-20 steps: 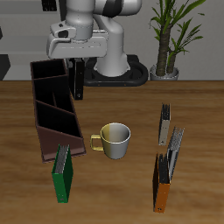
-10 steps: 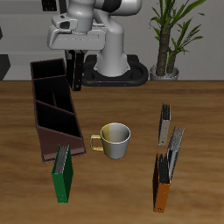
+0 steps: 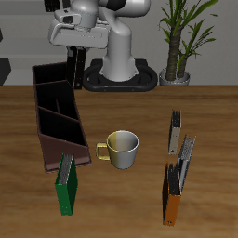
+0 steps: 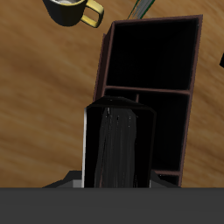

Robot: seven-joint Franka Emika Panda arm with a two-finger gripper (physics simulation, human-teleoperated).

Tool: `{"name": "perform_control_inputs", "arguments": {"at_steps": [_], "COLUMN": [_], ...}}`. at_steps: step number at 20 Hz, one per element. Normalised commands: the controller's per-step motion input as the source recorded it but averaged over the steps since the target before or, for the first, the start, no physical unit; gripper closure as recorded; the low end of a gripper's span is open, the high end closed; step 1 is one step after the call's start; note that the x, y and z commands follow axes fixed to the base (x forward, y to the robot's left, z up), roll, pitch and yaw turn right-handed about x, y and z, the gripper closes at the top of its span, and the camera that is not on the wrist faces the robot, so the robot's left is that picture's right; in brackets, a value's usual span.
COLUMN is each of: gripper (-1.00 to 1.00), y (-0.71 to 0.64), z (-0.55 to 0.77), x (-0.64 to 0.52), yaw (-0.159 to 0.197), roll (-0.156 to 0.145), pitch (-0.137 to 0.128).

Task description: Place the black book into the right desk caddy's back compartment

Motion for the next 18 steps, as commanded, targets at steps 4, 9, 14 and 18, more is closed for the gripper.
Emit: {"name": "perform_control_inputs", "arguments": {"at_steps": [4, 9, 14, 18], "gripper": [1.0, 1.0, 1.0, 1.0], "y": [0.02, -0.03, -0.19, -0.14], "z": [-0.11, -0.01, 0.06, 0.06], "x": [-0.19, -0.04, -0.05, -0.08], "yaw": [0.018, 0.002, -0.013, -0.01], "roll": [-0.03, -0.021, -0.029, -0.044], "pitch": [-0.029, -0.008, 0.002, -0.016]}}
